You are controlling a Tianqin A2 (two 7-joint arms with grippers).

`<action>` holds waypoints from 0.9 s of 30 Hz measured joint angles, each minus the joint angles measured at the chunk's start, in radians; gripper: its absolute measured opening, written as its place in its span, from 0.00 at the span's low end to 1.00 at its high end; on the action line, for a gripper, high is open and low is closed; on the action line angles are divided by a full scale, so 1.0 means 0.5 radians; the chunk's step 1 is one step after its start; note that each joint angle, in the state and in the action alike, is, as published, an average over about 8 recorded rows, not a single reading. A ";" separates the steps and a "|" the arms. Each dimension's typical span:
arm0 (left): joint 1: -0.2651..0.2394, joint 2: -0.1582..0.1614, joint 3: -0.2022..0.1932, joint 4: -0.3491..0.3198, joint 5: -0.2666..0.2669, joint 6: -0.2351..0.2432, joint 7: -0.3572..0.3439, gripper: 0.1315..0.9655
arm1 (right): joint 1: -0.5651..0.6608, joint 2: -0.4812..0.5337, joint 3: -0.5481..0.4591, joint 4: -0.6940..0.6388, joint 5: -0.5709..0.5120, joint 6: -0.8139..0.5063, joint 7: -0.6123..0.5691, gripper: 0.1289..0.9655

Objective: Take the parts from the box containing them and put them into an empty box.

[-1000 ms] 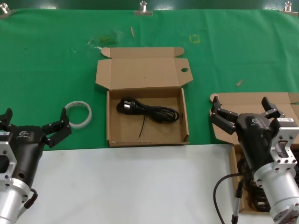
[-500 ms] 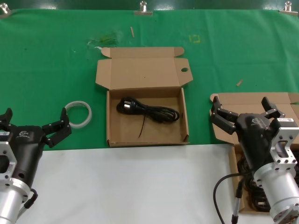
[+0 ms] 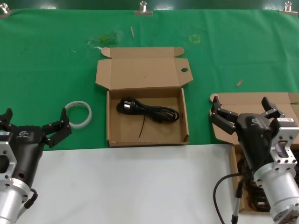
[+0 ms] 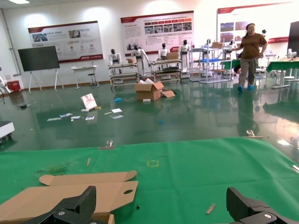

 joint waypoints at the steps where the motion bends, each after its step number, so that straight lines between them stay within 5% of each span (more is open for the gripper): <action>1: 0.000 0.000 0.000 0.000 0.000 0.000 0.000 1.00 | 0.000 0.000 0.000 0.000 0.000 0.000 0.000 1.00; 27: 0.000 0.000 0.000 0.000 0.000 0.000 0.000 1.00 | 0.000 0.000 0.000 0.000 0.000 0.000 0.000 1.00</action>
